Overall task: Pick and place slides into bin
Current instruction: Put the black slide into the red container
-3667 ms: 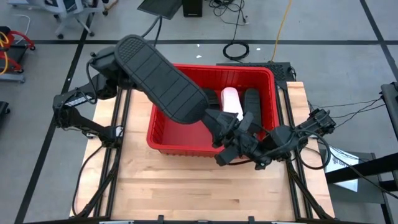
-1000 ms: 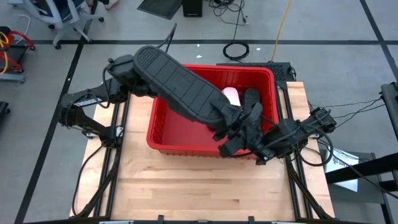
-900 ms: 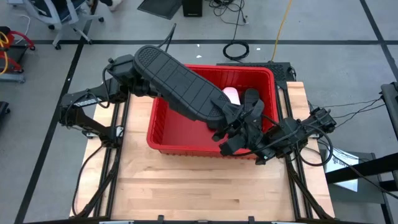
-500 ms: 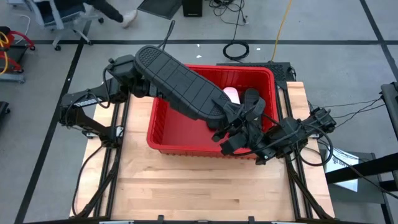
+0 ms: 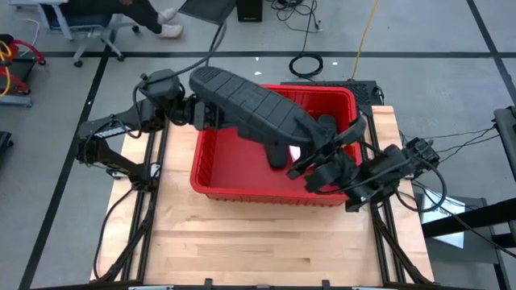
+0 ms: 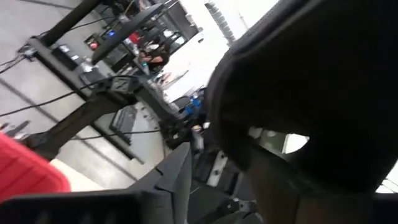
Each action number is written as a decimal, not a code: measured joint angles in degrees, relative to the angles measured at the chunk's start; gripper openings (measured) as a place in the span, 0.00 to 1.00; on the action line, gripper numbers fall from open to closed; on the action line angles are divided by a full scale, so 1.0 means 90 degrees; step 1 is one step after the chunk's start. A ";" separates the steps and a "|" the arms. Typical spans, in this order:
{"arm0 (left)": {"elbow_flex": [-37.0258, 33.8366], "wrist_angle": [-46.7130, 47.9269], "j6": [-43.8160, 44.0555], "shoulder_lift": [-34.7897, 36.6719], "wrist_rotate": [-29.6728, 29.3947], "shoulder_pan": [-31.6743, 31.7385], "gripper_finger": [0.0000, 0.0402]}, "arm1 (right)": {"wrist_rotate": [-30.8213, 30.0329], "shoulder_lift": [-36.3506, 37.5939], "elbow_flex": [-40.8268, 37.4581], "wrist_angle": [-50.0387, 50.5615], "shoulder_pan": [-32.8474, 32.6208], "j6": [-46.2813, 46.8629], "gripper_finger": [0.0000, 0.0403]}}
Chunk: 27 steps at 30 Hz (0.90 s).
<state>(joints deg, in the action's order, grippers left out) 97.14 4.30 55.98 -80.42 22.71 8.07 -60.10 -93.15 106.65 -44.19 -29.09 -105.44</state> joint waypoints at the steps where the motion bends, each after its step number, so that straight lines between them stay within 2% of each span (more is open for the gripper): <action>1: 0.0000 0.0098 -0.0043 0.0000 0.0024 0.0030 0.38 | -0.0027 0.0010 -0.0001 -0.0058 -0.0022 0.0001 0.09; 7: 0.0005 0.0799 -0.0336 -0.0012 0.0279 0.0270 0.47 | -0.0011 0.0313 -0.0006 -0.0343 -0.0032 -0.0024 0.09; 13: 0.0002 0.1746 -0.0843 0.0058 0.0363 0.0558 0.49 | -0.0100 0.0566 0.0000 -0.0295 -0.0030 -0.0110 0.09; 19: 0.0002 0.2085 -0.1094 0.0345 0.0363 0.0869 0.49 | -0.1015 0.0664 0.0292 -0.0229 -0.0025 -0.0774 0.09; 24: 0.0002 0.2076 -0.1180 0.0682 0.0196 0.1009 0.49 | -0.0727 0.0637 0.0626 0.0084 0.0017 -0.0504 0.09; 27: 0.0002 0.2164 -0.1336 0.0875 0.0002 0.1011 0.49 | -0.0169 0.0639 0.0856 0.0060 0.0031 0.0068 0.09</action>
<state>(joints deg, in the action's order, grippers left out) 97.17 23.77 43.96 -72.55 22.73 17.17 -61.62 -87.41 114.35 -43.65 -28.82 -104.82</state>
